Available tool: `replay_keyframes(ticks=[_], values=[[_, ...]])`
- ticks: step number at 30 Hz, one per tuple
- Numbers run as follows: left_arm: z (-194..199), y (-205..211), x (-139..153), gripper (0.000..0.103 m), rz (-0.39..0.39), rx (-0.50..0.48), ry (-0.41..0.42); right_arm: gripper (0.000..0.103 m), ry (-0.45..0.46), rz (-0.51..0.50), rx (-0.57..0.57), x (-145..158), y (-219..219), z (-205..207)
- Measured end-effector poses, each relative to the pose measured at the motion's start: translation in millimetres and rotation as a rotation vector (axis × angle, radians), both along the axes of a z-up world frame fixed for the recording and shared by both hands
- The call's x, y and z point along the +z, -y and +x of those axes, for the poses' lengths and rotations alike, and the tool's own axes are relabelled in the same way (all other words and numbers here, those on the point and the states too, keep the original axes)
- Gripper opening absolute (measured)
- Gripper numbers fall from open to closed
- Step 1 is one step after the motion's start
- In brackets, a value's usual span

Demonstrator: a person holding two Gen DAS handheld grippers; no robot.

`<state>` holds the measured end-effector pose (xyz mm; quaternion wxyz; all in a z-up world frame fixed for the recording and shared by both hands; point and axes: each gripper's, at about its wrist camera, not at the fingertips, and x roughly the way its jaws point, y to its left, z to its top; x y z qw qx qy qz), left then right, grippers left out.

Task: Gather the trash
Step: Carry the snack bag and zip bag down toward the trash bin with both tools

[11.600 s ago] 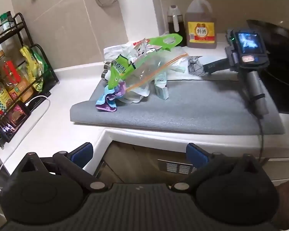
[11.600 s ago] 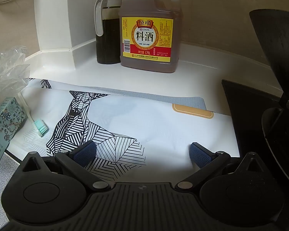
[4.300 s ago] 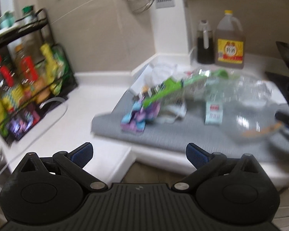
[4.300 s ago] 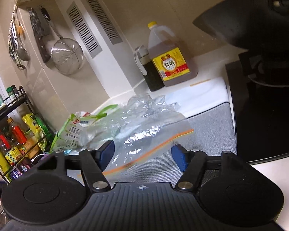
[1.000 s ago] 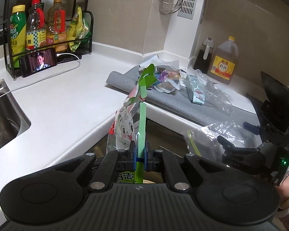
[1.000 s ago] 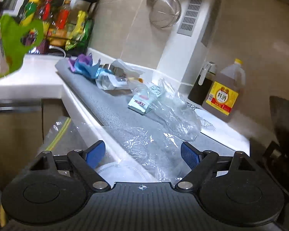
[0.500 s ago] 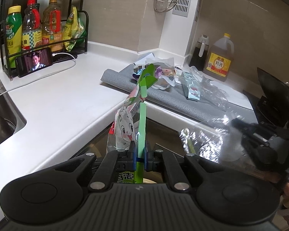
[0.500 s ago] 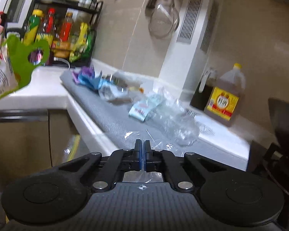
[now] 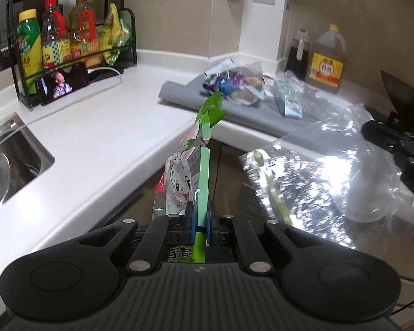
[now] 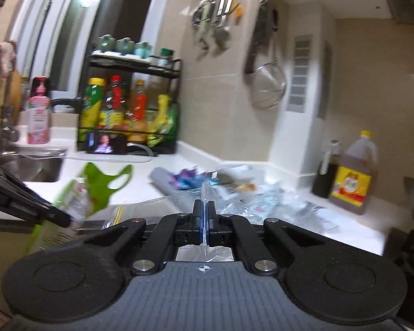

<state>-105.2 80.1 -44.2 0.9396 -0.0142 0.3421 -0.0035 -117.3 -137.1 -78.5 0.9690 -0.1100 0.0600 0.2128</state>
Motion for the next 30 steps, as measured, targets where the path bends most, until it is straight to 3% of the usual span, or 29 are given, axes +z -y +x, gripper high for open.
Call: replay_keyframes(ticks=[14,30], values=[[-5.1,6.8,-28.4,0.007,0.018,-0.018,-0.087,0.002,-0.103,-0.056,-0.035,-31.1,-14.5,1.1],[5.4,17.8,-42.5,0.007,0.058,-0.053,-0.137,0.002,-0.133,-0.062,-0.042,-45.6,-15.8,4.4]])
